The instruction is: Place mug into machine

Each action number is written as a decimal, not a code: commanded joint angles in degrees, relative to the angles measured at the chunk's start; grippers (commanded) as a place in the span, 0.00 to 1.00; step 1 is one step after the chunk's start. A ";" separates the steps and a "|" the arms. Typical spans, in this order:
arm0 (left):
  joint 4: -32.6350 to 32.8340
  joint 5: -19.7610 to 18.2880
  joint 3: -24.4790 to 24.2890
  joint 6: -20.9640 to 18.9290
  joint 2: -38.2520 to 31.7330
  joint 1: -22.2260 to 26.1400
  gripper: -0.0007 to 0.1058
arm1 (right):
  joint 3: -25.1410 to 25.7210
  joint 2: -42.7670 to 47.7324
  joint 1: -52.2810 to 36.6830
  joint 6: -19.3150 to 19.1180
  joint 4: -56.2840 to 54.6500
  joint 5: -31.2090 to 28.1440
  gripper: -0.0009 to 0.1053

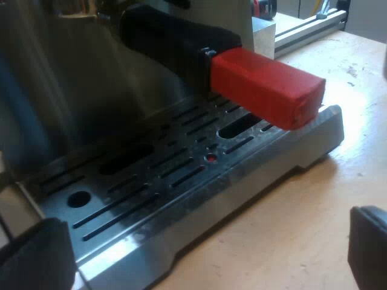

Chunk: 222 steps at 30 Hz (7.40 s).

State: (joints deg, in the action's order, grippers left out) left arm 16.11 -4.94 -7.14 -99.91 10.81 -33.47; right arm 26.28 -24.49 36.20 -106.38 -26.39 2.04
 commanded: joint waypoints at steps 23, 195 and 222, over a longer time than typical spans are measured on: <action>-4.70 4.94 1.60 -1.70 -0.31 -0.31 0.88 | 2.39 -39.78 13.40 5.91 46.94 -15.01 0.01; 17.01 -1.31 -26.96 2.48 -0.66 -0.31 0.88 | 37.26 -55.76 20.86 7.25 35.00 -34.11 0.01; 45.24 -1.90 -34.56 1.86 -0.79 -0.31 0.88 | 36.79 -40.45 43.41 17.16 -12.90 -28.37 0.65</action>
State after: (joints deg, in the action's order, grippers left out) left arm 61.42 -6.88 -41.18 -97.31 10.33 -33.47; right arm 62.84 -65.48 79.59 -89.35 -38.34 -26.22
